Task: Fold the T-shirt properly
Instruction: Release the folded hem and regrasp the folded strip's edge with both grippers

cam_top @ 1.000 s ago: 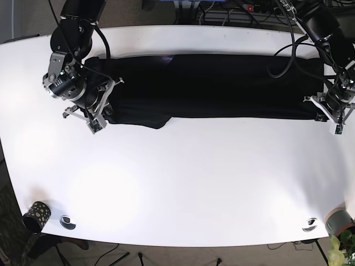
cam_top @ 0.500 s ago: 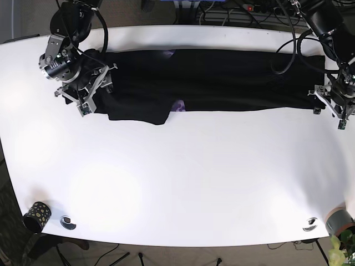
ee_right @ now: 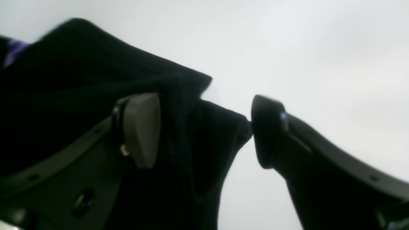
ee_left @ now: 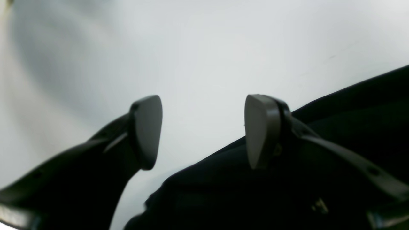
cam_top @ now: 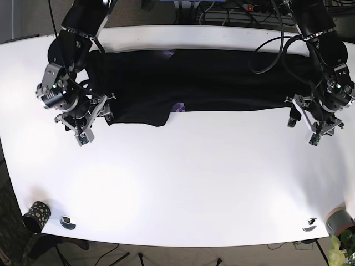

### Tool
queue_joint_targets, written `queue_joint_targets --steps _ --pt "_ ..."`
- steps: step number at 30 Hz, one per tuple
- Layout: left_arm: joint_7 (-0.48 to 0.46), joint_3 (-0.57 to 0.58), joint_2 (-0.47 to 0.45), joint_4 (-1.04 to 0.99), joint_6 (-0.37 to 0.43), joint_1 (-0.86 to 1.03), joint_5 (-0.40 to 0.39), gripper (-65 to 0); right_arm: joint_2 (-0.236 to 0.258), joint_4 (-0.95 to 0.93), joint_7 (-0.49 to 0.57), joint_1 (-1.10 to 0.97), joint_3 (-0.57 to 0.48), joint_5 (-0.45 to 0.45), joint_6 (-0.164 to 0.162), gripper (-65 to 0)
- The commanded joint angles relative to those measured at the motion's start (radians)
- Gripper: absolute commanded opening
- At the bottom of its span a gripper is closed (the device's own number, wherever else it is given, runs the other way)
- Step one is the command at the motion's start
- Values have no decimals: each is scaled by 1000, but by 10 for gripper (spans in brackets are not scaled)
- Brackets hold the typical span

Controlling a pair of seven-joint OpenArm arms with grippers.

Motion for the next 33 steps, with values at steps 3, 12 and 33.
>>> queue_joint_targets --steps 3,12,33 --pt "-14 8 -6 -65 5 -1 -7 -272 17 -144 17 79 11 20 8 -225" --pt "-15 8 -21 -114 5 51 -7 -272 17 44 -93 42 92 20 8 -249" --pt "-15 8 -27 -114 5 103 -7 -272 -22 -384 111 258 -89 11 8 -249"
